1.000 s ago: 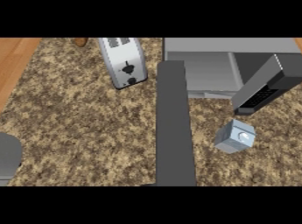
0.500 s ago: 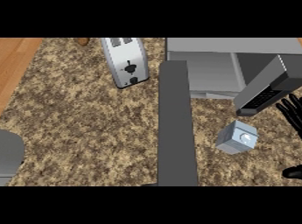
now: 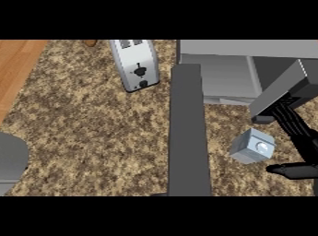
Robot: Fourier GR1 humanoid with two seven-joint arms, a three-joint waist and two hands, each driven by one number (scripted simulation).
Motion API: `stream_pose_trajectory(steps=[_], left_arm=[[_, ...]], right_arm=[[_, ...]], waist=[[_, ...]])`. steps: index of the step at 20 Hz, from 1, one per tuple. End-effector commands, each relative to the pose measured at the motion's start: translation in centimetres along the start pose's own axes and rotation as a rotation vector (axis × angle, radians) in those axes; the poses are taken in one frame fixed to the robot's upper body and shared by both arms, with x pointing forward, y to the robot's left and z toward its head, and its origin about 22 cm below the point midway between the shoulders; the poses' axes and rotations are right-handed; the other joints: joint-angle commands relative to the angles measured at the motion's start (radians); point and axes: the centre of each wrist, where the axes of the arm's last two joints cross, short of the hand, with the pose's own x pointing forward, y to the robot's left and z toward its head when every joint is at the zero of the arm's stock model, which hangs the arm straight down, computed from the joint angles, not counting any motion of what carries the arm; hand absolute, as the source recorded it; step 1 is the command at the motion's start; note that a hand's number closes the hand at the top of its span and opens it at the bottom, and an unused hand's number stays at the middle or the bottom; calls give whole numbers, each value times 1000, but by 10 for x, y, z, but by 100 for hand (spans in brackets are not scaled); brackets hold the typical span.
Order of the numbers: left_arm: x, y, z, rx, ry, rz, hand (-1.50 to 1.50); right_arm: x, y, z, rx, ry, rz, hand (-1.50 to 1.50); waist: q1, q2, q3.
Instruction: Pick up the milk, place it into the microwave and close the microwave
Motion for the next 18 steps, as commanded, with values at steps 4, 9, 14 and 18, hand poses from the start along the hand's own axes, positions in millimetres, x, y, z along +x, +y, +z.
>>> stream_pose_trajectory(steps=[4, 9, 14, 18], left_arm=[[7, 0, 3, -4, -16, 5, -150], [6, 5, 4, -13, -12, 4, -150], [6, 3, 8, -19, -1, 14, -150], [2, 7, 9, -33, -4, 18, -150]], right_arm=[[-36, 8, 12, 110, -120, -45, -150], [-56, 27, 9, 144, -127, -58, -150], [-68, 36, -1, 139, -146, -80, -150], [-74, 44, -10, 173, -127, -139, -150]], waist=[[10, 6, 2], [9, 7, 2], [18, 9, 3], [18, 10, 2]])
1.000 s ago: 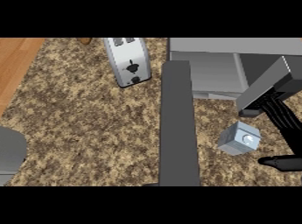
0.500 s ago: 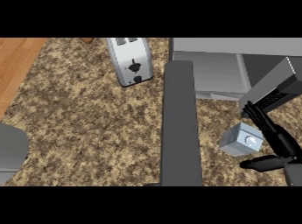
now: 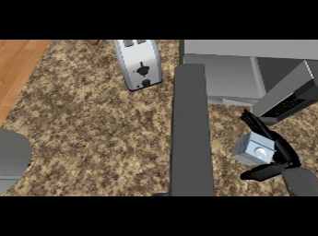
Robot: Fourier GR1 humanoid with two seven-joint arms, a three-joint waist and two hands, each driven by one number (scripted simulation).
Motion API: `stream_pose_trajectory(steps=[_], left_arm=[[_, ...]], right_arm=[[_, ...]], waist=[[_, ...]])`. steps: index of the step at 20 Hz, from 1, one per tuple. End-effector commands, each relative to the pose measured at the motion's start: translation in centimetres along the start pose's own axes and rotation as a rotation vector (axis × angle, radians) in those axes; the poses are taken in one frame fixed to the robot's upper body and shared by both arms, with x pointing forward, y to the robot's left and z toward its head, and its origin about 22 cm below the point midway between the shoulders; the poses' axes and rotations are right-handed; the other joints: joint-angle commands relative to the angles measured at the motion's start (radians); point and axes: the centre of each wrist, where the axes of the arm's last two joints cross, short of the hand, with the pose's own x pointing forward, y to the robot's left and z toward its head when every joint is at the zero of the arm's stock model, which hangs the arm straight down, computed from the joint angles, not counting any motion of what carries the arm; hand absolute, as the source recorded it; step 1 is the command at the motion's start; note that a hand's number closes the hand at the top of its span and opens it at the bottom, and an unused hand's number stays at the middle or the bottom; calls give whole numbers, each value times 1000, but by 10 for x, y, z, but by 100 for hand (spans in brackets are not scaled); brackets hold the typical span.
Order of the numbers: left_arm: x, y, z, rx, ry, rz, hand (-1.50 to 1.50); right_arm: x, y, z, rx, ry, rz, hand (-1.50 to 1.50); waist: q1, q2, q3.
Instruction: Pick up the milk, place it into the microwave and close the microwave
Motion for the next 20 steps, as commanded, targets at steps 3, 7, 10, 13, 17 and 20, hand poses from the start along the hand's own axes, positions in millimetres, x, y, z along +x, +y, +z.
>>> stream_pose_trajectory(steps=[3, 7, 10, 13, 17, 20], left_arm=[[0, 3, 6, -24, 13, 19, -150], [3, 10, 6, -4, 24, 9, -150], [6, 3, 4, -11, -1, 13, -150], [1, 6, 9, 9, 17, 35, -150], [3, 8, 15, 15, 10, 26, -150], [9, -1, 17, 14, 13, 12, -150]], right_arm=[[-17, 19, -3, 73, -167, -216, 150], [-15, 19, -13, 164, -171, -220, 150], [-15, 24, -23, 155, -213, -236, 150], [-18, 30, -15, 153, -246, -244, 150], [-28, 37, -14, -40, -196, -198, 150], [-40, 53, 10, -387, -7, -53, 150]], waist=[[11, 3, 1], [2, 2, 0], [-4, 2, 1], [-16, 0, -1], [-18, -3, -3], [-38, -9, -4]])
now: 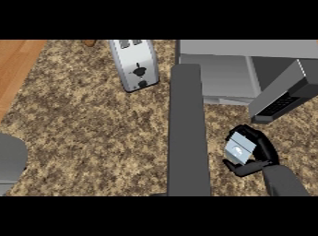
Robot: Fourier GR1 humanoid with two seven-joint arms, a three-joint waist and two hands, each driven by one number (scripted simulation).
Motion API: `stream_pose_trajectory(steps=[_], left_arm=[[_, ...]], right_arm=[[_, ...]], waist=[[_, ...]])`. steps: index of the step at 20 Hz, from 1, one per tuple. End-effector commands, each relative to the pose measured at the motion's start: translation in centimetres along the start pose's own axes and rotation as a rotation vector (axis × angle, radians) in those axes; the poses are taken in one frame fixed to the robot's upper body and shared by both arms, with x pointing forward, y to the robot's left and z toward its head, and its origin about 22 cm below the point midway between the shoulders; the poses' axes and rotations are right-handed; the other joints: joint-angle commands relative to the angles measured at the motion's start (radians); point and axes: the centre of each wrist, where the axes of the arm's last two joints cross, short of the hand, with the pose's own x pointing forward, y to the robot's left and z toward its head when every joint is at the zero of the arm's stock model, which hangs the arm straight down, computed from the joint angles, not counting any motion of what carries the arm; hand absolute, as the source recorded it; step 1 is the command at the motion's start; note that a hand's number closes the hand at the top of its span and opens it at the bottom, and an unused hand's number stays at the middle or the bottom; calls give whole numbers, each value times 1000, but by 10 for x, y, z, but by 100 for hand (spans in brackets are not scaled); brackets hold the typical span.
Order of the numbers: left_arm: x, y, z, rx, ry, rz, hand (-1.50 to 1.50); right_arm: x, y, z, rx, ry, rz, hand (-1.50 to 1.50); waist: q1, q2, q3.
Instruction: Pick up the milk, place it into the microwave and close the microwave
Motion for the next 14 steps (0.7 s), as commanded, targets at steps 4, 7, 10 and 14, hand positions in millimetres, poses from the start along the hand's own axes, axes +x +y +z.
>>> stream_pose_trajectory(steps=[4, 7, 10, 14], left_arm=[[0, 0, 11, 16, 10, 14, -150], [8, 9, 4, 5, 5, -1, -150], [11, -5, 9, 26, 16, -10, -150], [2, 23, 3, 10, 21, 13, -150]], right_arm=[[-26, 42, 3, -356, 38, 53, 150], [-33, 50, 8, -334, 30, 104, 150], [-19, 37, -31, -359, 8, 133, 150], [-12, 36, -58, -359, -29, 174, 150]], waist=[[-15, -2, 1], [-20, -1, 2], [-21, -3, 1], [-21, -1, 1]])
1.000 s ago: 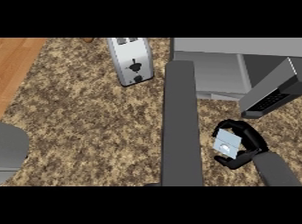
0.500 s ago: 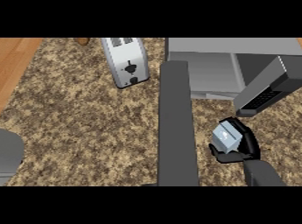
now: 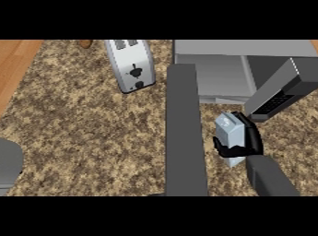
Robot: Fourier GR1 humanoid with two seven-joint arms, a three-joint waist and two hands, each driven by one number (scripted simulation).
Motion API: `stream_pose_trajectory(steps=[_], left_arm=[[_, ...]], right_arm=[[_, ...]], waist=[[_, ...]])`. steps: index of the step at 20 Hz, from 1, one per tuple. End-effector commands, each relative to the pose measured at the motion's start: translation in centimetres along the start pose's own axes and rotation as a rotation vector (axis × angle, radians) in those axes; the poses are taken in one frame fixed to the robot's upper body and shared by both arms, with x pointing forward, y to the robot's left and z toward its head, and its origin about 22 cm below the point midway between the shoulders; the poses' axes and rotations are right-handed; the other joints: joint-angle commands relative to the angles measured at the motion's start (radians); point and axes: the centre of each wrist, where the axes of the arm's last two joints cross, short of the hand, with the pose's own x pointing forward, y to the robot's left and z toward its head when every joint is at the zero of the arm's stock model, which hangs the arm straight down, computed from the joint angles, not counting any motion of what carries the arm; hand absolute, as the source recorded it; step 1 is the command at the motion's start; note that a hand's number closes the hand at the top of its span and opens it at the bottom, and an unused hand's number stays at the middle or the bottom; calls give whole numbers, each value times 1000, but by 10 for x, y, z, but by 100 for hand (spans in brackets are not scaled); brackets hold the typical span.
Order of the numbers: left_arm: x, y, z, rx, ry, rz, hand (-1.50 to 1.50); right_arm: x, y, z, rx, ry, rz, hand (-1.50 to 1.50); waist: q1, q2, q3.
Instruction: Pick up the milk, place it into the microwave and close the microwave
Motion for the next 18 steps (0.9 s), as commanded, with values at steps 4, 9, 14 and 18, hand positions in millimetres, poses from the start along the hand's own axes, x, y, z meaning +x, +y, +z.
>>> stream_pose_trajectory(steps=[4, 9, 14, 18], left_arm=[[-27, -5, -11, 3, 10, -8, -150], [-11, 10, -9, -17, 23, -15, -150], [-23, 9, -2, -10, 19, -8, -150], [-23, 11, -18, -57, 14, 16, -150]], right_arm=[[24, -10, -58, -36, -50, 54, 150], [43, -7, -91, -27, -25, 115, 150], [56, -21, -109, -48, -7, 142, 150], [67, -42, -121, -41, -1, 160, 150]], waist=[[3, 9, 6], [17, 12, 7], [35, 17, 7], [53, 30, 8]])
